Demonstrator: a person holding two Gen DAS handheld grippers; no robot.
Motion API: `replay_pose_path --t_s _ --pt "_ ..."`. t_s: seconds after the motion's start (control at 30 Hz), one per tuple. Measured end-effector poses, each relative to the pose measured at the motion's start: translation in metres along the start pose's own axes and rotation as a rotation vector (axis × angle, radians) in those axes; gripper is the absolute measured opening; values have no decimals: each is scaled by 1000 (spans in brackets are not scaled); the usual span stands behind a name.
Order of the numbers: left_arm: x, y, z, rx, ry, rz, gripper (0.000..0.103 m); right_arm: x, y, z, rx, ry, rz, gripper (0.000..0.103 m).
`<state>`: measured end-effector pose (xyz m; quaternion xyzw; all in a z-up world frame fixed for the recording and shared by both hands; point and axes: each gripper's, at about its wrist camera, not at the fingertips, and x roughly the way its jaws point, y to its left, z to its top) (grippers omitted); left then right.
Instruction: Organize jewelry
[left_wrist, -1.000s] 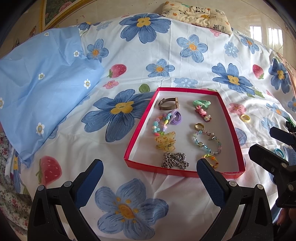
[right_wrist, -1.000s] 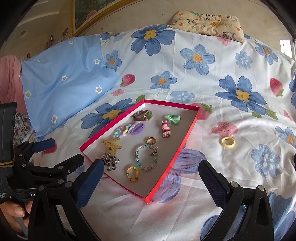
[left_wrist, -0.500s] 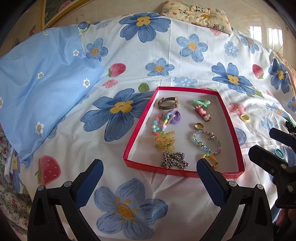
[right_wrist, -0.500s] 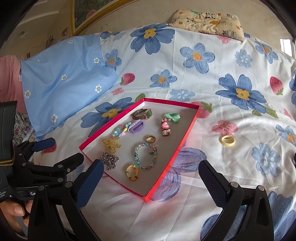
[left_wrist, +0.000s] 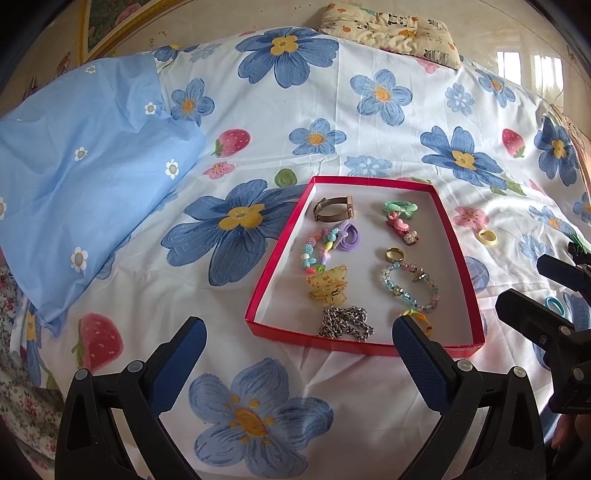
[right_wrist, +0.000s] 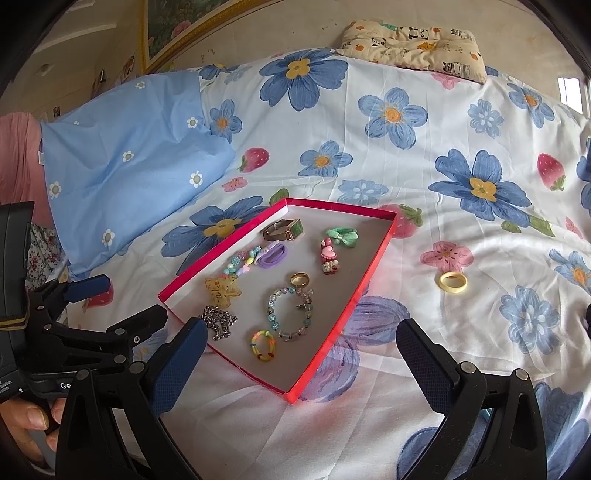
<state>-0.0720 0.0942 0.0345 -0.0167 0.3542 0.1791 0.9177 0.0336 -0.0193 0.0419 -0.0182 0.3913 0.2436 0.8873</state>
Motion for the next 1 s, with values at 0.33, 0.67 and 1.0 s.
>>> replay_pose_path --t_s 0.33,0.67,1.0 --pt "-8 -1 3 11 -9 -10 102 -5 -2 1 0 -6 -3 103" --pt "-12 -3 4 15 -9 -20 102 -8 -3 0 10 -7 -6 103" --pt "-6 -8 5 28 7 -30 102 -4 -9 -6 30 8 -6 103"
